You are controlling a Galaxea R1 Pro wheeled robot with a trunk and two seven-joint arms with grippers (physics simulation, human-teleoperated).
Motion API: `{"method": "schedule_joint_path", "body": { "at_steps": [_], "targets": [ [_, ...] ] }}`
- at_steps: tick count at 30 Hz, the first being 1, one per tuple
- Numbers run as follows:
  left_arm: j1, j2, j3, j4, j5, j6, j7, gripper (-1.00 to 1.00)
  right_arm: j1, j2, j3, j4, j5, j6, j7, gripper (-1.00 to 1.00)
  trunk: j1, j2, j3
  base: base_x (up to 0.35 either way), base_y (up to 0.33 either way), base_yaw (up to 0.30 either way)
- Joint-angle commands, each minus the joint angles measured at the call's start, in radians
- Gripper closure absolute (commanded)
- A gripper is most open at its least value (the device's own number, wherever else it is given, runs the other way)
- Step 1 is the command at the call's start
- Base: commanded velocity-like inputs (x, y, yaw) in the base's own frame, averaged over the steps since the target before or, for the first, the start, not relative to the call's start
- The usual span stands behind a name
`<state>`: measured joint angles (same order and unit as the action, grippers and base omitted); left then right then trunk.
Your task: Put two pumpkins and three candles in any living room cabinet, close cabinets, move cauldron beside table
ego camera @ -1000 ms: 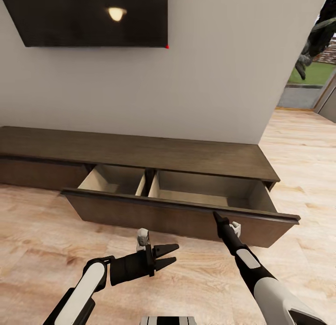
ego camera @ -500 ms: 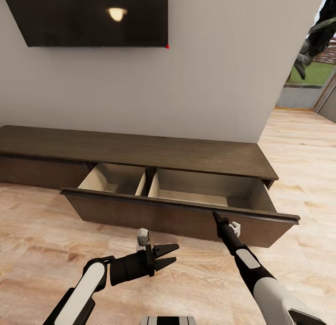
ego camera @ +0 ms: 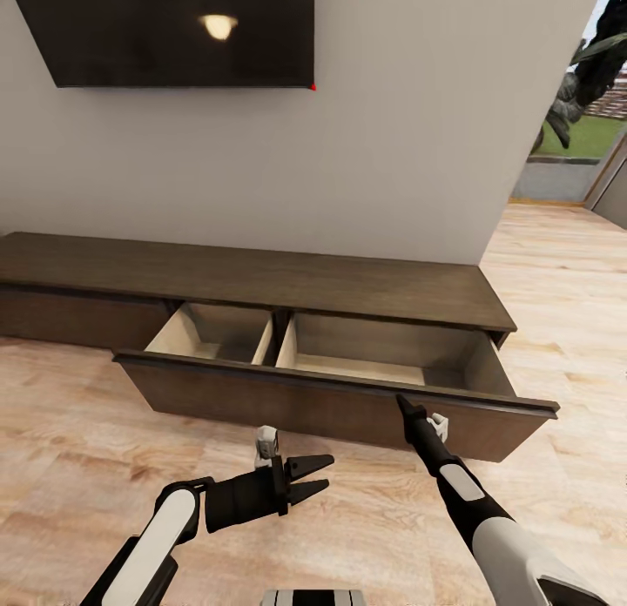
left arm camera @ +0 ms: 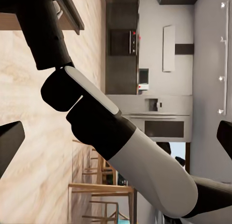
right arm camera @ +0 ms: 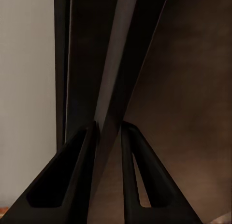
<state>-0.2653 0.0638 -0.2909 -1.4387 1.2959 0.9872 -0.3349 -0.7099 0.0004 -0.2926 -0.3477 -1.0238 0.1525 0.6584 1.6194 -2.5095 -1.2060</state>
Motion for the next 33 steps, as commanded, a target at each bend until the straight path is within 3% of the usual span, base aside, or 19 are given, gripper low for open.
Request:
{"method": "schedule_joint_path", "body": {
  "at_steps": [1,33],
  "targets": [
    [0.0,0.001,0.0,0.0,-0.006,0.001,-0.007,-1.0,0.0,-0.023,-0.022,-0.001,-0.024,0.011,0.007,1.0,0.0,0.0,-0.001,-0.164,0.0,0.0],
    [0.0,0.001,0.0,0.0,-0.006,0.001,-0.007,-1.0,0.0,-0.023,-0.022,-0.001,-0.024,0.008,0.005,1.0,0.0,0.0,-0.001,-0.035,0.0,0.0]
  ]
}}
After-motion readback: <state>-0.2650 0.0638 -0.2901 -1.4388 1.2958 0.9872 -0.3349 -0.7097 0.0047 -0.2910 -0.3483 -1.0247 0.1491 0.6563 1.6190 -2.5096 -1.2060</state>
